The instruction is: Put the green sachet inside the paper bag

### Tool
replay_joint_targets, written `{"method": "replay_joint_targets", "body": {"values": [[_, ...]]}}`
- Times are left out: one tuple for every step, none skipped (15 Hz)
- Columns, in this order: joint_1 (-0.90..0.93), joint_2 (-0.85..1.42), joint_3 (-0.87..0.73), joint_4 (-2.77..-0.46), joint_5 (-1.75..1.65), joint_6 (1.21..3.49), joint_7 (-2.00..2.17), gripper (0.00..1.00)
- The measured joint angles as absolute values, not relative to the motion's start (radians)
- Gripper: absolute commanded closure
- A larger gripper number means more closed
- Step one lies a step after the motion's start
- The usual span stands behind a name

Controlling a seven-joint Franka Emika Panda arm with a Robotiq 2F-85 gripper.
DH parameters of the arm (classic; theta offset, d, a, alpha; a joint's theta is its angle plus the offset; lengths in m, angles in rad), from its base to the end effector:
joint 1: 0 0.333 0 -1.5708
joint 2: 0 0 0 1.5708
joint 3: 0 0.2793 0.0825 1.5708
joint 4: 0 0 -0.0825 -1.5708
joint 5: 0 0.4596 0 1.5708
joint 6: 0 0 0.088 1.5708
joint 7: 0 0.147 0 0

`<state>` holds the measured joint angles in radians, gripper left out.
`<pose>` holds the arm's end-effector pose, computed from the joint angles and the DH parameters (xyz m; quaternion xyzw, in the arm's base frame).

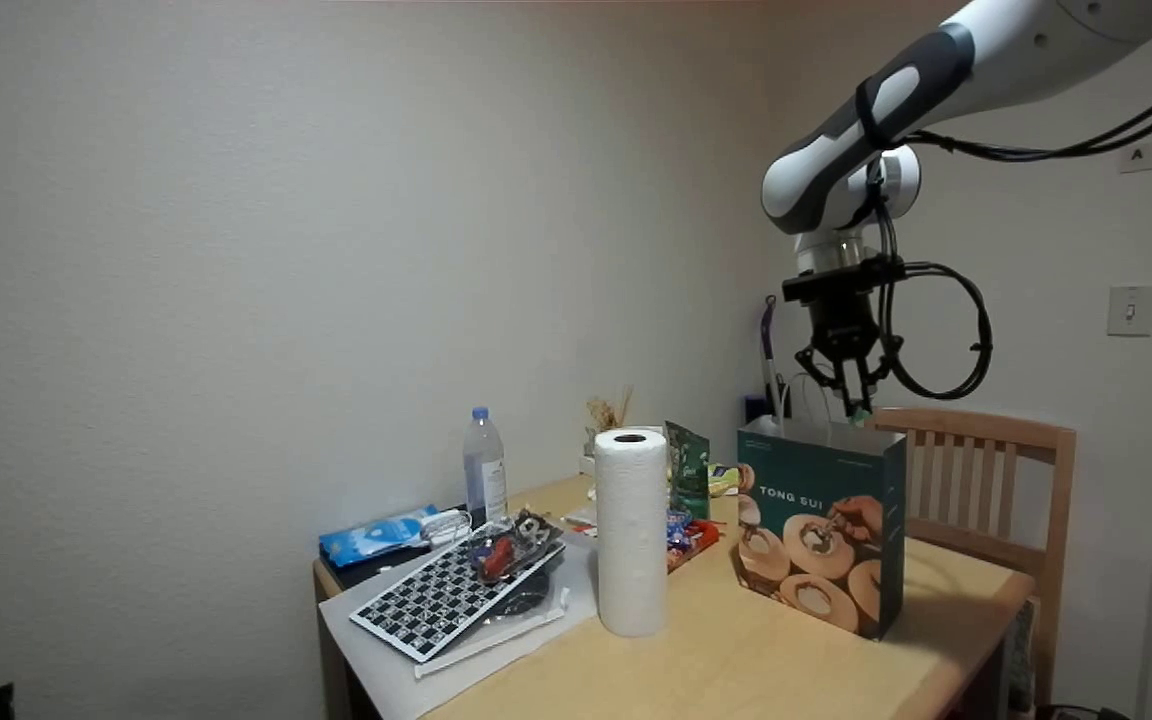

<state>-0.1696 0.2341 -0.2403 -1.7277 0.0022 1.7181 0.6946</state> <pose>0.5990 -0.2558 0.3270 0.8449 -0.5211 -0.1132 0.0432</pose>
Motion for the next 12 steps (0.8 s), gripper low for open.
{"method": "replay_joint_targets", "body": {"values": [[-0.170, 0.236, -0.240, -1.725, 0.002, 1.717, 0.695, 0.41], [-0.169, 0.237, -0.240, -1.724, 0.002, 1.717, 0.695, 0.35], [-0.169, 0.237, -0.240, -1.722, 0.002, 1.716, 0.695, 0.27], [-0.169, 0.237, -0.240, -1.719, 0.002, 1.716, 0.695, 0.22], [-0.168, 0.237, -0.239, -1.717, 0.002, 1.716, 0.695, 0.14], [-0.168, 0.237, -0.239, -1.715, 0.002, 1.716, 0.695, 0.08], [-0.168, 0.237, -0.238, -1.713, 0.002, 1.715, 0.695, 0.01], [-0.167, 0.237, -0.238, -1.711, 0.002, 1.714, 0.695, 0.01], [-0.167, 0.237, -0.238, -1.709, 0.003, 1.711, 0.695, 0.00], [-0.167, 0.237, -0.237, -1.707, 0.004, 1.708, 0.695, 0.00], [-0.167, 0.237, -0.237, -1.705, 0.005, 1.705, 0.695, 0.00], [-0.167, 0.237, -0.237, -1.704, 0.007, 1.703, 0.695, 0.00]]}}
